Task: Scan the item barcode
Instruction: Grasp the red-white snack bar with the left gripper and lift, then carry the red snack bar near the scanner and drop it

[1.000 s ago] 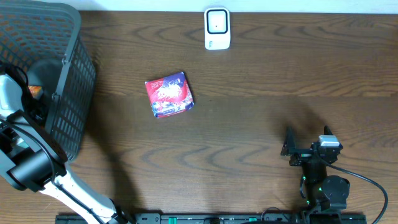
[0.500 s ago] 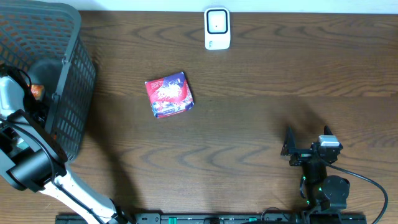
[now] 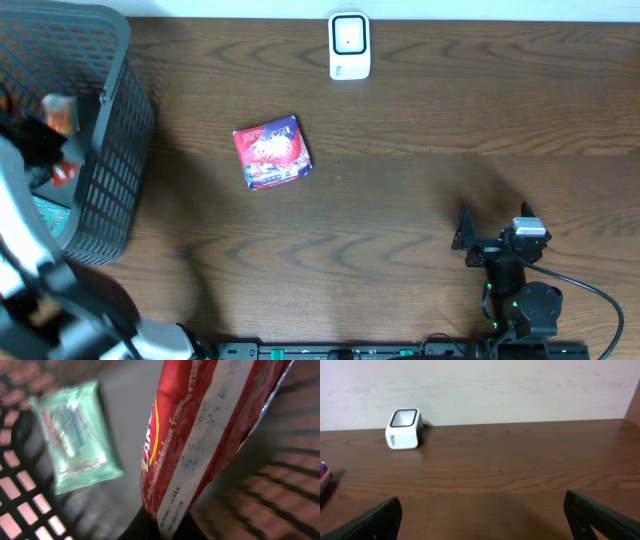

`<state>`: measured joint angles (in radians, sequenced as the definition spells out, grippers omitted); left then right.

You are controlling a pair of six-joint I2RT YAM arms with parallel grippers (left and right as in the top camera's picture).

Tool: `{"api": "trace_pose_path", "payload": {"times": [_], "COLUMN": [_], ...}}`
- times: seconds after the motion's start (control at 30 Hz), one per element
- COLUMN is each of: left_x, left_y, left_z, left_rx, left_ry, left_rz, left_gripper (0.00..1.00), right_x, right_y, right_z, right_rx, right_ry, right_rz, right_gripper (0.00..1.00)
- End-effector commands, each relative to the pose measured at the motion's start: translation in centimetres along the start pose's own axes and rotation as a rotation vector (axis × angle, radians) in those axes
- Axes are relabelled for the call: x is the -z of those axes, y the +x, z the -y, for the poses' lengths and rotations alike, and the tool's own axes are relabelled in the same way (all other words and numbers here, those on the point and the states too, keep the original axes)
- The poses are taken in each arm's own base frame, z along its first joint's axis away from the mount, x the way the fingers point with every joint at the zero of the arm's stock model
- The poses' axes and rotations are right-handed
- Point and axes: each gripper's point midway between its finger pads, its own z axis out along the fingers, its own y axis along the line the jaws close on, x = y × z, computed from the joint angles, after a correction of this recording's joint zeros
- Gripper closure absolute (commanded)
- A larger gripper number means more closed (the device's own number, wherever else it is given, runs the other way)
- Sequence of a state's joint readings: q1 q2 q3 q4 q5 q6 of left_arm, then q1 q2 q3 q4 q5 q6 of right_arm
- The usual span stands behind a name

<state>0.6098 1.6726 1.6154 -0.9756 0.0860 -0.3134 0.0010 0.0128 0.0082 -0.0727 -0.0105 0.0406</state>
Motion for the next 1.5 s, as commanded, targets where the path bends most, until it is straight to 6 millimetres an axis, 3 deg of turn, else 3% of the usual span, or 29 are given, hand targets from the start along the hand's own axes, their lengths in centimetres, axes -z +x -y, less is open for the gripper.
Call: {"api": "trace_pose_path", "payload": {"times": [0.0,0.13,0.33,0.53,0.7,0.87,1.07,1.2,1.33,1.47], "left_x": [5.9,11.9,18.7,22.7,24.2,21.8,16.2,12.4,8.4,4.6], "left_y": [-0.1,0.4,3.1,6.3,10.8,17.3,23.8,27.7,31.7,36.0], "left_z": [4.6,7.6,11.0,13.4,15.9,19.0,23.2,26.0,27.1,27.2], "left_rx": [-0.059,-0.136,-0.248,-0.342,-0.460,-0.618,-0.748,-0.724,-0.600,-0.631], "left_ry": [0.222,0.340,0.486,0.601,0.696,0.736,0.717,0.670,0.563,0.458], "left_rz": [0.099,0.237,0.362,0.397,0.333,0.159,-0.027,-0.161,-0.316,-0.411], "left_gripper": [0.93,0.93,0.93,0.93,0.93,0.93,0.93,0.93,0.93,0.93], "right_x": [0.0,0.0,0.0,0.0,0.0,0.0,0.0,0.0,0.0,0.0], "right_y": [0.2,0.2,0.2,0.2,0.2,0.2,0.2,0.2,0.2,0.2], "right_z": [0.3,0.3,0.3,0.3,0.3,0.3,0.3,0.3,0.3,0.3], "right_rx": [0.008,0.008,0.008,0.008,0.008,0.008,0.008,0.008,0.008,0.008], "right_ry": [0.013,0.012,0.013,0.013,0.013,0.013,0.013,0.013,0.012,0.013], "right_rz": [-0.003,-0.003,-0.003,-0.003,-0.003,-0.003,-0.003,-0.003,-0.003,-0.003], "right_gripper": [0.01,0.01,0.01,0.01,0.01,0.01,0.01,0.01,0.01,0.01]}}
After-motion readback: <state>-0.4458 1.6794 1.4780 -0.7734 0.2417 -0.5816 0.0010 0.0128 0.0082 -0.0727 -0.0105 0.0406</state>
